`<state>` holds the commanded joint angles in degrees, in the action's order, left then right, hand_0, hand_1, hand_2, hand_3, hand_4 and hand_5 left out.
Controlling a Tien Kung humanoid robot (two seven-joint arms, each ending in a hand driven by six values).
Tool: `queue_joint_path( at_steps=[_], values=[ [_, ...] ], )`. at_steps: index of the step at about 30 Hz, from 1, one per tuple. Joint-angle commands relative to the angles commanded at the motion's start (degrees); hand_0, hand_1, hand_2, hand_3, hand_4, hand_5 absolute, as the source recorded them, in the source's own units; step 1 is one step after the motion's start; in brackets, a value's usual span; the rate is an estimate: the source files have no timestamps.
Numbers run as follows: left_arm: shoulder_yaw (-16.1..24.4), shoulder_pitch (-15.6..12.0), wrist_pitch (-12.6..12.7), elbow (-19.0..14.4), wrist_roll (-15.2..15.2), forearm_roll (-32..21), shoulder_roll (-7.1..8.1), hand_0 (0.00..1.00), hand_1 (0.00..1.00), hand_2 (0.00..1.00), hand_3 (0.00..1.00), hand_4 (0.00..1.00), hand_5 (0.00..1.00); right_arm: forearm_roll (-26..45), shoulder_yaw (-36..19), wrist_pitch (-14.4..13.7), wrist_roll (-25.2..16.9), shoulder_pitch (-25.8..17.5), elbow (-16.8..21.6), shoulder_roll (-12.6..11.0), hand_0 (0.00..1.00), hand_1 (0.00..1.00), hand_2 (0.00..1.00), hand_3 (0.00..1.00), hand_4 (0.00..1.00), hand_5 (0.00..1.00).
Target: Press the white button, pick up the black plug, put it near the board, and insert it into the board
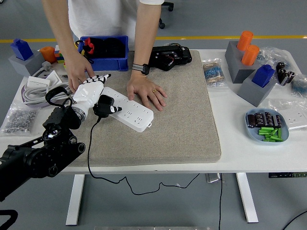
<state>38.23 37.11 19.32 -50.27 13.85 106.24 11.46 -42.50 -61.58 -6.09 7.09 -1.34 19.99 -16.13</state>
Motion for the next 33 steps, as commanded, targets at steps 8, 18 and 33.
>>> queue_joint_path(
  at_steps=[8, 18, 33],
  values=[
    [-0.1, -0.1, -0.3, -0.2, 0.0, -0.1, 0.12, 0.974, 0.998, 0.987, 0.993, 0.998, 0.564, 0.1, 0.0, 0.0, 0.0, 0.0, 0.0, -0.1, 0.703, 0.616, 0.633, 0.602, 0.658, 0.348],
    [2.1, -1.6, 4.3, -3.9, -4.9, -0.3, 1.54, 0.979, 0.998, 0.985, 0.988, 0.998, 0.574, 0.0, 0.1, 0.0, 0.0, -0.1, 0.0, 0.0, 0.705, 0.616, 0.633, 0.602, 0.658, 0.347],
    [4.4, -11.1, 10.2, -17.1, -9.3, 1.5, 10.14, 0.888, 0.679, 0.572, 0.671, 0.944, 0.355, -0.2, -0.9, -0.3, -0.6, -0.2, 0.0, 0.0, 0.704, 0.616, 0.633, 0.6, 0.657, 0.347]
  ],
)
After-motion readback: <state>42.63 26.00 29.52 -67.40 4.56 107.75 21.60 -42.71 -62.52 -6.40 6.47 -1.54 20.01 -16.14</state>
